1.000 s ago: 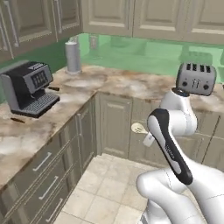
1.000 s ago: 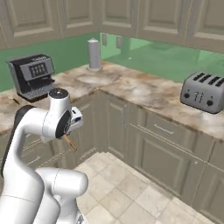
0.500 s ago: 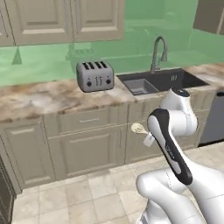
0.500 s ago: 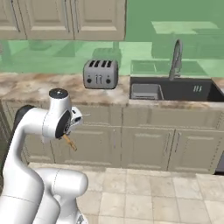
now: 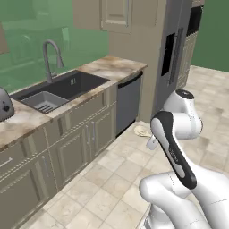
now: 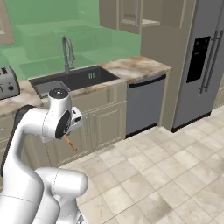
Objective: Organize the utensils by type. Pick up the wooden spoons from the counter and place them in the open cabinet. Then pick up the metallic utensils from the counter and place them in the open drawer.
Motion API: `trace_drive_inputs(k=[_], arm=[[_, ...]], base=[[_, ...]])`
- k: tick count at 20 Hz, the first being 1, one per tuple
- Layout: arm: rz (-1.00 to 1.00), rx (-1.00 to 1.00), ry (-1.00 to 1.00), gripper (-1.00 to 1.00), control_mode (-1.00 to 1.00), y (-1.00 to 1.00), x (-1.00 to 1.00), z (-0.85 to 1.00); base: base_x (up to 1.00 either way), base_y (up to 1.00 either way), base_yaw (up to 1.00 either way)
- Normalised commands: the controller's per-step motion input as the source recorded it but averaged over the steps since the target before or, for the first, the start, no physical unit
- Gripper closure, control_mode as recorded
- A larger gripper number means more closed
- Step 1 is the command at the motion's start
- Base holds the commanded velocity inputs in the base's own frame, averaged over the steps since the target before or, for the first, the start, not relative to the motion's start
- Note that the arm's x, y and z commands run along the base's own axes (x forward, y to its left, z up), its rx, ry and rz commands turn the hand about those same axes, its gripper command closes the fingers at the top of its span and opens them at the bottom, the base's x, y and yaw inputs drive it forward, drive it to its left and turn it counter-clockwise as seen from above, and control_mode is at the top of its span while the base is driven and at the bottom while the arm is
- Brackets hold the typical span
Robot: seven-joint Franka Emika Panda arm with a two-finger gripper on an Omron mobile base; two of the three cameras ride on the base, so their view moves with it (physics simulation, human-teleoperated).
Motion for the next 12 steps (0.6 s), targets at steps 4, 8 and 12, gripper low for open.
trace_drive_inputs(k=[4, 8, 12], arm=[[0.00, 0.00, 0.00, 1.00, 1.00, 0.00, 0.00, 0.00], [0.00, 0.00, 0.00, 1.00, 1.00, 0.00, 0.00, 0.00], [0.00, 0.00, 0.00, 1.00, 1.00, 0.00, 0.00, 0.00]], base=[[0.14, -0.24, -0.87], [0.68, 0.00, -0.44], [0.88, 0.00, -0.08]])
